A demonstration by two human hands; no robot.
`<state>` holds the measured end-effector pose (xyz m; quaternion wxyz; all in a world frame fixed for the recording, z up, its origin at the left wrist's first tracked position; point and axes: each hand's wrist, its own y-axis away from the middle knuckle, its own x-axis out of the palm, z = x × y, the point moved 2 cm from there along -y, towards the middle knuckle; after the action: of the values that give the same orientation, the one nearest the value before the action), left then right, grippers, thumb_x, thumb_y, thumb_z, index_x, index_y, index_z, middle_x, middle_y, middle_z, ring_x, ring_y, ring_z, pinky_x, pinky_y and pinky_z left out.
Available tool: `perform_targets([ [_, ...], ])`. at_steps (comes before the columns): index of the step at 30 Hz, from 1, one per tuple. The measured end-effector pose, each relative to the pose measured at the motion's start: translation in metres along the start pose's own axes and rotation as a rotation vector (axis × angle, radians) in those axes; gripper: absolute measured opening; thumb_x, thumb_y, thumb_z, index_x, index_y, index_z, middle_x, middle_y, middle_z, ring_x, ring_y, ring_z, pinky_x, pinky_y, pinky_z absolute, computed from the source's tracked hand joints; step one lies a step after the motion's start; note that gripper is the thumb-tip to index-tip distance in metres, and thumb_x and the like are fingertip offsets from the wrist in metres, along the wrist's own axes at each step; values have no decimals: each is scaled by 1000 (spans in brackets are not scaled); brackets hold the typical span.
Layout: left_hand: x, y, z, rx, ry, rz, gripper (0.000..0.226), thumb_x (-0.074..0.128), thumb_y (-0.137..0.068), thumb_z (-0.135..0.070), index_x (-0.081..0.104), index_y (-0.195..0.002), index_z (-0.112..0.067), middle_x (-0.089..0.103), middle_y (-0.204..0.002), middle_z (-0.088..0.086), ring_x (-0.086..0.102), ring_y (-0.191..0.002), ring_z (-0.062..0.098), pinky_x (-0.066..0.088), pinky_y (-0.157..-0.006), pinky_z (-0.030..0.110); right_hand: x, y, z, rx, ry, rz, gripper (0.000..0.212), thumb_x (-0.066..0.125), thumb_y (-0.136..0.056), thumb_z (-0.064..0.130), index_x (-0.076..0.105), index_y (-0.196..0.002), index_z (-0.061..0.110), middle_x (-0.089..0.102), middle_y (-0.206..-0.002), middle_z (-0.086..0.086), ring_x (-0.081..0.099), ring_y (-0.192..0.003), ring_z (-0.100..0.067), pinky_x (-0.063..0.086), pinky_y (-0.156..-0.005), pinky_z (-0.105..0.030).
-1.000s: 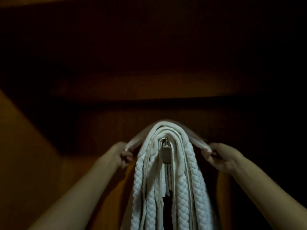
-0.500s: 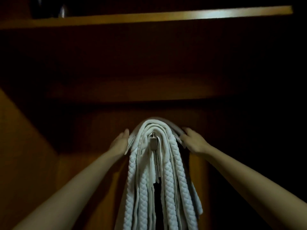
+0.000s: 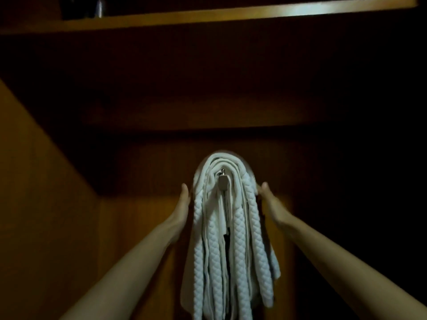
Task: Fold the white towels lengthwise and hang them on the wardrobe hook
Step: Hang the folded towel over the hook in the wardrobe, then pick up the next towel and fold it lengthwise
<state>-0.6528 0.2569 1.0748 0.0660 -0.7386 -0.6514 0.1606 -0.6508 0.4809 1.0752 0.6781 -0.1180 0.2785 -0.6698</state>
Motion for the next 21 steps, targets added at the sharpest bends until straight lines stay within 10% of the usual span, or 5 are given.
perform_targets([
  [5,-20,45,13,-55,-170,-108,57,23,-99,-49,39,-141,-13,38,-148,7,39,-132,23,32,-102,37,1,43,4,69,360,-297,29,45,-97,28,57,-119,13,60,-110,-8,59,-90,-19,44,-75,-26],
  [10,-30,109,44,-173,-556,174,23,47,-97,-30,57,-111,-15,64,-97,0,61,-70,5,45,-57,21,25,112,20,294,626,31,12,52,-91,13,59,-91,3,54,-81,-15,52,-71,-23,41,-56,-28],
  [16,-2,219,81,-370,-817,814,37,43,-98,-36,47,-130,-18,61,-120,2,65,-91,12,46,-76,26,45,222,34,509,557,244,17,50,-97,18,54,-107,4,66,-81,-13,66,-69,-25,55,-68,-37],
  [21,45,306,125,-343,-918,1034,40,43,-99,-29,45,-135,-11,57,-125,10,59,-93,12,38,-76,24,51,338,22,886,712,630,24,47,-99,25,57,-112,8,63,-70,-10,62,-54,-19,54,-60,-31],
])
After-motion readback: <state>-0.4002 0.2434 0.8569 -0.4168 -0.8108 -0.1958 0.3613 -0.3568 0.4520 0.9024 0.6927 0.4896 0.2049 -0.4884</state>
